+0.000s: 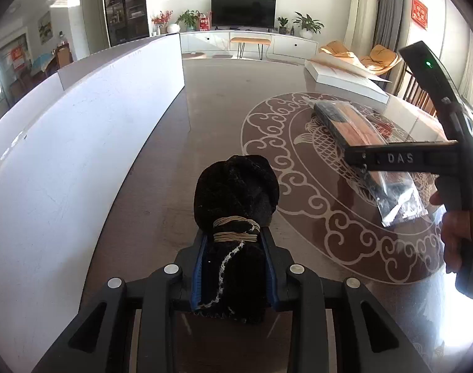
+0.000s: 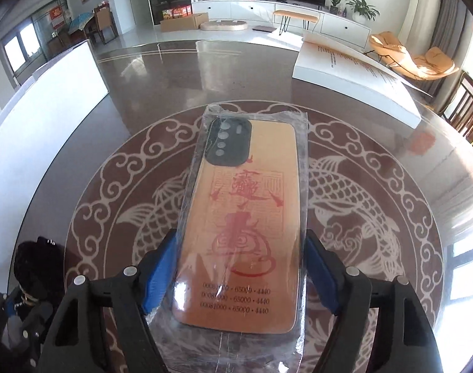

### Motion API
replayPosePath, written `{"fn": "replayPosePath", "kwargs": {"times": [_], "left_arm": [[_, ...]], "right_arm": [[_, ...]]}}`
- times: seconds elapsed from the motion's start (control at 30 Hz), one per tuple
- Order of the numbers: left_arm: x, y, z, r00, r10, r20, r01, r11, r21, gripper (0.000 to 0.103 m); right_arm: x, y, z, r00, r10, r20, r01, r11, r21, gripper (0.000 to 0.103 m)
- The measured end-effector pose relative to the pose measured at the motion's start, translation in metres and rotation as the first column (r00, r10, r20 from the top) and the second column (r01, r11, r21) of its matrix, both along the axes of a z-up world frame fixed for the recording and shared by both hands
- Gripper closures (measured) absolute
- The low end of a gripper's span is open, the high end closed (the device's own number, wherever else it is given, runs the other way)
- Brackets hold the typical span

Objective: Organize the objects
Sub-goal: 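Lift the black bundle with the left tool while the right tool lifts the phone case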

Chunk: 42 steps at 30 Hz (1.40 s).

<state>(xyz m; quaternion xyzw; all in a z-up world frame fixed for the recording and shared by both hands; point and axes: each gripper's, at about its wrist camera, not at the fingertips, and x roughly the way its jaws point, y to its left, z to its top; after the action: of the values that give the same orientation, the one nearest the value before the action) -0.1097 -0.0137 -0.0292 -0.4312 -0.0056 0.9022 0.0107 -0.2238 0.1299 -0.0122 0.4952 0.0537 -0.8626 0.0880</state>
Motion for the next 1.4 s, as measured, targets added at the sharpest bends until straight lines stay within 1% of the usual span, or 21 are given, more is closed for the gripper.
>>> {"fn": "replayPosePath", "kwargs": {"times": [0.1,0.17,0.23,0.3,0.33,0.4,0.43,0.47,0.53,0.57,0.63,0.73,1.4], "left_arm": [[0.003,-0.003,0.001,1.0,-0.002,0.007,0.002,1.0,0.031,0.072],[0.004,-0.005,0.0,1.0,-0.003,0.012,0.003,0.999,0.054,0.072],[0.006,-0.006,0.001,1.0,-0.005,0.014,0.004,0.998,0.063,0.072],[0.008,-0.004,0.001,1.0,-0.006,0.013,0.006,0.998,0.057,0.072],[0.01,-0.004,0.001,1.0,-0.006,0.012,0.006,0.999,0.051,0.072],[0.011,-0.002,0.0,1.0,0.002,0.007,-0.002,0.999,0.033,0.066],[0.011,-0.001,0.0,1.0,0.003,0.007,-0.003,1.0,0.021,0.053],[0.012,0.001,-0.002,1.0,0.005,0.014,-0.005,1.0,0.003,0.027],[0.007,0.005,-0.007,0.998,0.017,0.062,-0.015,0.999,-0.037,0.001],[0.007,0.004,-0.007,0.998,0.018,0.063,-0.015,0.999,-0.039,0.0],[0.005,0.002,-0.008,0.997,0.023,0.071,-0.021,1.0,-0.023,0.0],[0.006,0.002,-0.007,0.997,0.024,0.07,-0.022,0.999,-0.026,0.0],[0.007,0.003,-0.007,0.997,0.023,0.069,-0.022,0.999,-0.025,0.0]], "right_arm": [[0.067,0.005,0.0,0.999,0.028,-0.035,-0.028,1.0,-0.004,0.026],[0.116,0.018,-0.001,0.998,0.026,-0.062,-0.026,1.0,-0.01,0.026],[0.153,0.026,-0.002,0.996,0.008,-0.086,-0.009,1.0,-0.015,0.026],[0.18,0.035,-0.003,0.994,-0.02,-0.112,0.018,1.0,-0.022,0.026],[0.186,0.04,-0.002,0.992,-0.036,-0.118,0.033,0.999,-0.026,0.026],[0.189,0.05,-0.002,0.992,-0.069,-0.11,0.064,0.997,-0.045,0.021],[0.187,0.052,-0.003,0.992,-0.075,-0.105,0.07,0.996,-0.056,0.014],[0.184,0.055,-0.005,0.992,-0.084,-0.095,0.079,0.995,-0.057,0.007],[0.18,0.052,-0.008,0.993,-0.087,-0.079,0.085,0.996,-0.027,0.001],[0.174,0.049,-0.01,0.994,-0.076,-0.076,0.076,0.997,-0.008,0.0],[0.179,0.05,-0.01,0.995,-0.058,-0.082,0.058,0.998,-0.002,0.0],[0.183,0.053,-0.01,0.995,-0.062,-0.077,0.061,0.998,-0.017,0.0],[0.184,0.053,-0.011,0.995,-0.063,-0.079,0.062,0.998,-0.014,0.0]]}}
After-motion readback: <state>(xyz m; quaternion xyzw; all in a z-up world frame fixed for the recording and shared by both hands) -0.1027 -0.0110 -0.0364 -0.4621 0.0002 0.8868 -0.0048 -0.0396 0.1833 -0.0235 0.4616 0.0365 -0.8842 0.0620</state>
